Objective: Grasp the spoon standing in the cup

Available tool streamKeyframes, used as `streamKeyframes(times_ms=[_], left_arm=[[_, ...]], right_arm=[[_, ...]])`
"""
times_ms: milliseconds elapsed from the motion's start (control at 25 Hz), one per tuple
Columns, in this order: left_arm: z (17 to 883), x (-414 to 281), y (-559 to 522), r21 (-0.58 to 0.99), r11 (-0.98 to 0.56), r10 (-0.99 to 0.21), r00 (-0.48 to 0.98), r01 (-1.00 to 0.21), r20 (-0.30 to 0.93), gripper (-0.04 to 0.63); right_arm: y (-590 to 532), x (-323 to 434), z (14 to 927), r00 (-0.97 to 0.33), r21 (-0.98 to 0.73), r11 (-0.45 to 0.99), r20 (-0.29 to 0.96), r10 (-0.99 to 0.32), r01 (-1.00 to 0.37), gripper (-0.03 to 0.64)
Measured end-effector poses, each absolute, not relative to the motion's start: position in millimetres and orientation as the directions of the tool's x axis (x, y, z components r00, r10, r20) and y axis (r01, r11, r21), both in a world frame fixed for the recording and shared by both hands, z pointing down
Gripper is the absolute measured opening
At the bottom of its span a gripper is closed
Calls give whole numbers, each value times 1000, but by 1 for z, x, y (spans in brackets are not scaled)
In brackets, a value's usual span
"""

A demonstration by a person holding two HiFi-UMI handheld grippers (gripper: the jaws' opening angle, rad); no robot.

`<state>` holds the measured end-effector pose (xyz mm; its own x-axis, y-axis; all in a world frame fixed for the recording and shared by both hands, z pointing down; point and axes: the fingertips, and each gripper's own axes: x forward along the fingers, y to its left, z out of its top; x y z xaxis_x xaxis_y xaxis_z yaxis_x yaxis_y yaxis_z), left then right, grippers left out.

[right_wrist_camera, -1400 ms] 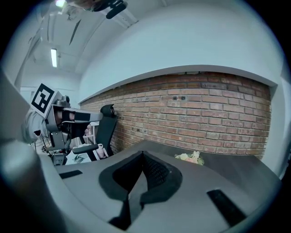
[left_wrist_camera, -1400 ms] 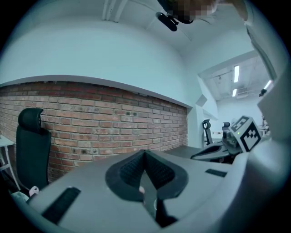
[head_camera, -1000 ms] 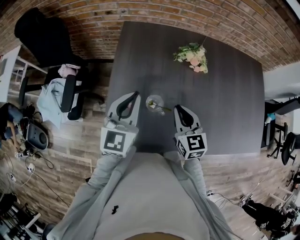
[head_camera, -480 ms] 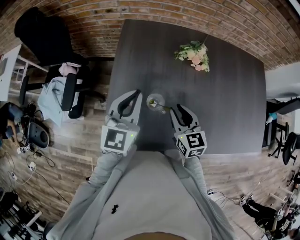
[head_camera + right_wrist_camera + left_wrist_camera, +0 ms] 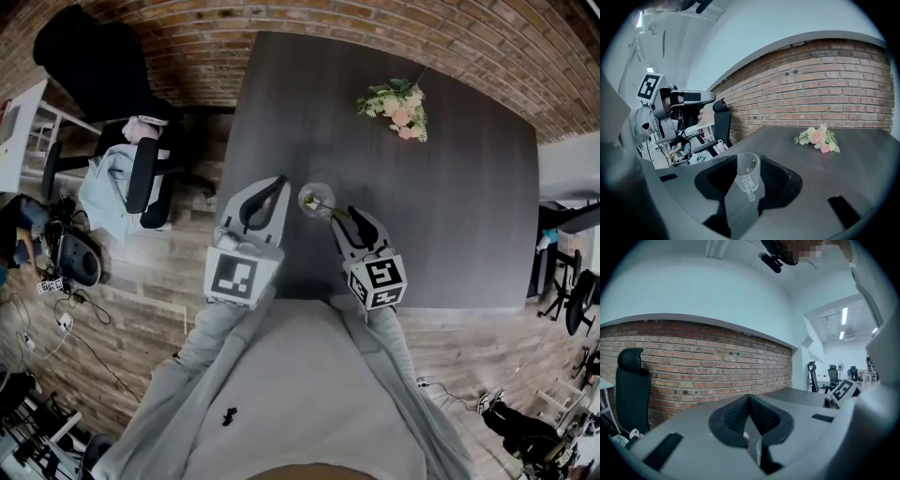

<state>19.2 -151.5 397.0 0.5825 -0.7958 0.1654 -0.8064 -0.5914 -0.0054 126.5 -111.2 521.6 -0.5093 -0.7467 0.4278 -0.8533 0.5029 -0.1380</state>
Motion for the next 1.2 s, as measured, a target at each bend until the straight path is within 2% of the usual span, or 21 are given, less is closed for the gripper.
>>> streamKeyframes(times_ms=[680, 1200], left_arm=[[408, 11, -147, -4, -562, -813, 552, -827, 184, 18], [409, 6, -145, -14, -556, -819, 545, -831, 181, 18]], right_arm=[[-120, 120, 547, -525, -209, 485, 440, -728, -849, 147], [-124, 117, 550, -523, -196, 490, 443, -729, -849, 147]])
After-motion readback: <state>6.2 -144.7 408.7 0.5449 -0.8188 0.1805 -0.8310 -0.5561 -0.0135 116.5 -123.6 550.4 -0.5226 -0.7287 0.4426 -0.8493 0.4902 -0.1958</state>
